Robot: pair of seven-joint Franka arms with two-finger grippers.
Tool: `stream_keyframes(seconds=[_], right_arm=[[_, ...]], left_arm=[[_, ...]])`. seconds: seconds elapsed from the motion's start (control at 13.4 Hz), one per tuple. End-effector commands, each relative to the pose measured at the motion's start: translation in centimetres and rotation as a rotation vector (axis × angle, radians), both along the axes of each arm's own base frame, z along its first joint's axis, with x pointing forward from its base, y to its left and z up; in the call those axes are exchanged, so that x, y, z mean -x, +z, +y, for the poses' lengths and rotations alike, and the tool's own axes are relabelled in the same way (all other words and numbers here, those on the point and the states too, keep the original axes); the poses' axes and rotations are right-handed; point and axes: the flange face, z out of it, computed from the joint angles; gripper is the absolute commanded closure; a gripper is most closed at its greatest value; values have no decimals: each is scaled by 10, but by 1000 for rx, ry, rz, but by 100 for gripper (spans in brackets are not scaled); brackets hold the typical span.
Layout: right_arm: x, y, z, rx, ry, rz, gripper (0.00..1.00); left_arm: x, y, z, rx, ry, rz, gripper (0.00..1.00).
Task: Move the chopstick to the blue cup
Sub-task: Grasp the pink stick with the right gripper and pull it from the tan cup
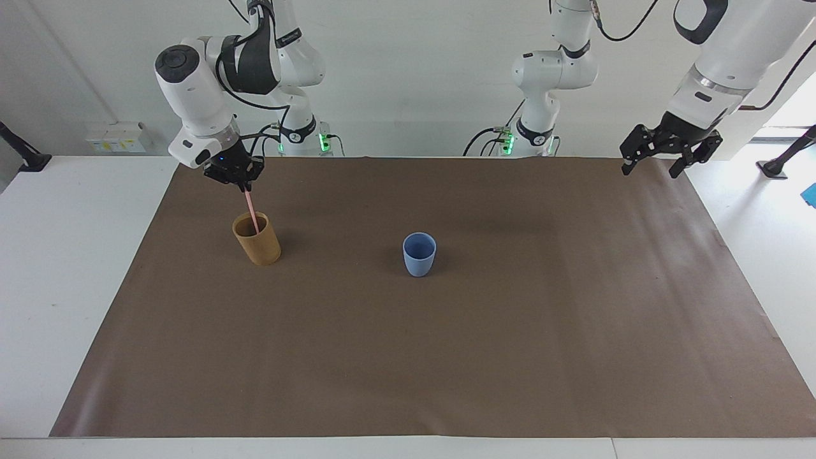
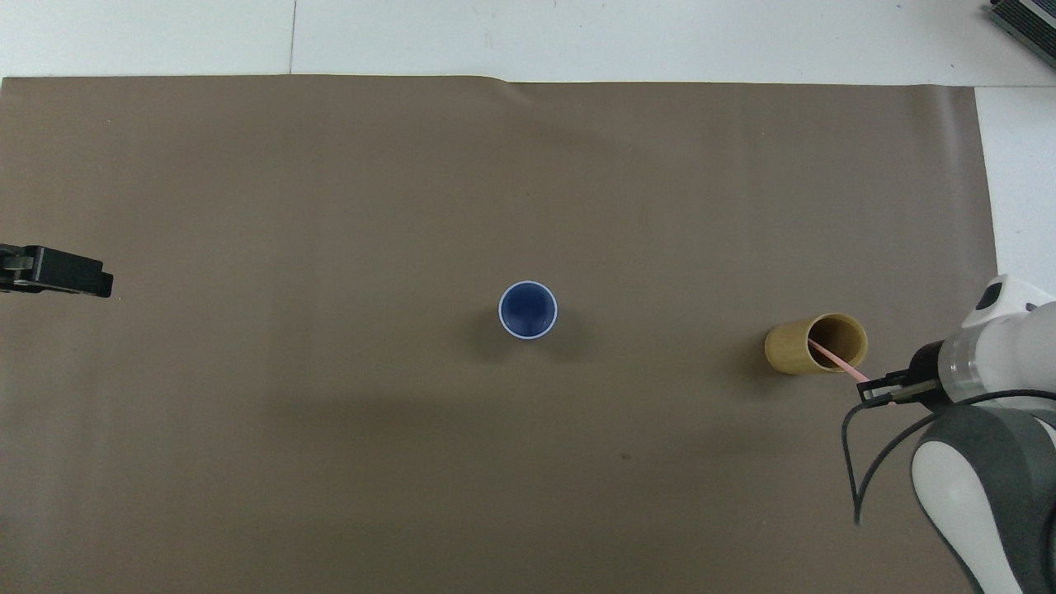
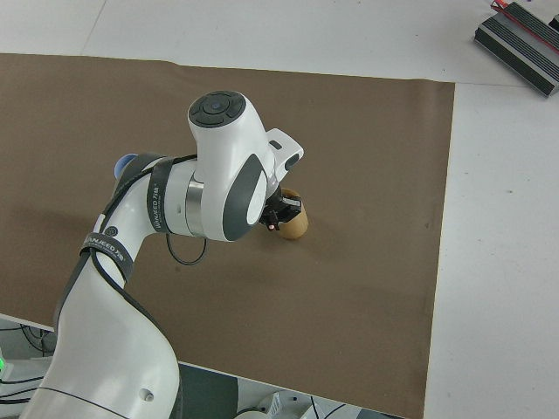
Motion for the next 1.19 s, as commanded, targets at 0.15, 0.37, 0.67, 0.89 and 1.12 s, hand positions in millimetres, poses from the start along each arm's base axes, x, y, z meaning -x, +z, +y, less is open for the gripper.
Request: stream_keyframes(seconds=[0.15, 0.37, 0.67, 0.89, 1.12], right_arm=[[-3, 97, 0, 3, -42, 13, 100], [1, 148, 7, 12, -123, 24, 100], [1, 167, 44, -107, -324, 21, 100], [0, 177, 115, -210, -504, 65, 100], [-8, 202, 181, -302, -678, 130, 100]], left_arm=[[5, 5, -1, -11, -14, 21, 0], [6, 3, -2, -11, -16, 27, 0], [5, 5, -10, -10, -31, 19, 0], [5, 5, 1, -9, -10, 24, 0], [5, 5, 1, -11, -10, 24, 0]])
